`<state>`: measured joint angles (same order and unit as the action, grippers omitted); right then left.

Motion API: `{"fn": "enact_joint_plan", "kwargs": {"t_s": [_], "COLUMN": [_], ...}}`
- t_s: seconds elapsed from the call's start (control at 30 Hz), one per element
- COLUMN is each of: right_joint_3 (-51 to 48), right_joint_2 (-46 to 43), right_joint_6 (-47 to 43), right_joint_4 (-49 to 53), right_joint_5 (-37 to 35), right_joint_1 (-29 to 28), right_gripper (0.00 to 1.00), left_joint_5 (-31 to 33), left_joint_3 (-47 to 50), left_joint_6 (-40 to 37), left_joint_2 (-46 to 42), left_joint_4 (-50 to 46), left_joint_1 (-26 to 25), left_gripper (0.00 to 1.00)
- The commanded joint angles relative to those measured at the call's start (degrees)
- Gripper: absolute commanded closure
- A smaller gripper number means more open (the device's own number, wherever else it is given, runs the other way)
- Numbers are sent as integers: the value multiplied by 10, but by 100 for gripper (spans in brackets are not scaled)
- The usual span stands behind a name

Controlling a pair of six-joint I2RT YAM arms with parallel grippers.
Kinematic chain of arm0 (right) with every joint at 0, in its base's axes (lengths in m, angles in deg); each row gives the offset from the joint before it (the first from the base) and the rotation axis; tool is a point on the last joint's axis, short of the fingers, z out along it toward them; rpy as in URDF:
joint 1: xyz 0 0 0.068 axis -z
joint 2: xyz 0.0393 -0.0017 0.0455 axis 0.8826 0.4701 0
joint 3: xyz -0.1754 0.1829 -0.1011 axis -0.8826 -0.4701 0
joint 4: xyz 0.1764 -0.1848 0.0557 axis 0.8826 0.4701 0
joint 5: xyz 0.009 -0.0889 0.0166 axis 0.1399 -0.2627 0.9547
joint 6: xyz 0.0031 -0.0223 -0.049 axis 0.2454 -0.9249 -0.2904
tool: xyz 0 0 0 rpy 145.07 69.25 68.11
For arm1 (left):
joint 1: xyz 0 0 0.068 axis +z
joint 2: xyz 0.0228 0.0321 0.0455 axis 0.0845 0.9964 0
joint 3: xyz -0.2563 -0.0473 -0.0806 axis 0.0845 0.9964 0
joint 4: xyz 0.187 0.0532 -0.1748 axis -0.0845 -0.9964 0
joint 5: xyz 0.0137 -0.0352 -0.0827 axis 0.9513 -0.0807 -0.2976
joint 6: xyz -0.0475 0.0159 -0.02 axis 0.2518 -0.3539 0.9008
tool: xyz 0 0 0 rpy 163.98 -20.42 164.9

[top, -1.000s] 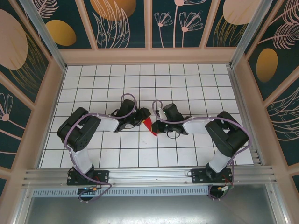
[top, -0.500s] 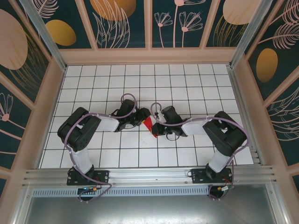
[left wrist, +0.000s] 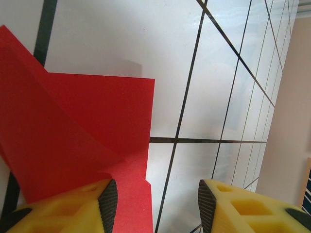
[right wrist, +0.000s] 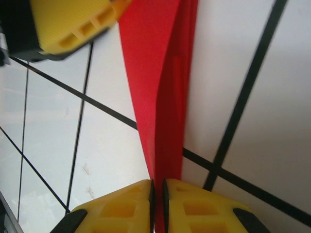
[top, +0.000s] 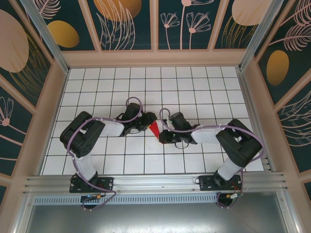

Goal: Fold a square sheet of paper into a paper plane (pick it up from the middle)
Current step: Fold the wing for the fifth time at the center of the table.

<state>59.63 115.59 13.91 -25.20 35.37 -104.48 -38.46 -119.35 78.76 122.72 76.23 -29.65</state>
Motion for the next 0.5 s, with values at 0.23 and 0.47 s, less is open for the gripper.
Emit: {"fn": "enact_joint_plan", "kwargs": {"t_s": [0.23,0.47], "right_joint_3": [-23,-14], "right_joint_2": [32,-19], "right_joint_6": [4,10], "right_joint_4": [31,52], "right_joint_5": [-1,-3], "right_joint_1": [2,3], "right_gripper": [93,88], "left_joint_5": [11,12], "left_joint_3": [-5,-5], "left_joint_6": [-12,-13], "left_joint_2": [21,20], "left_joint_4": [-36,-41], "left_joint_1": [1,1], "left_gripper": [50,50]}}
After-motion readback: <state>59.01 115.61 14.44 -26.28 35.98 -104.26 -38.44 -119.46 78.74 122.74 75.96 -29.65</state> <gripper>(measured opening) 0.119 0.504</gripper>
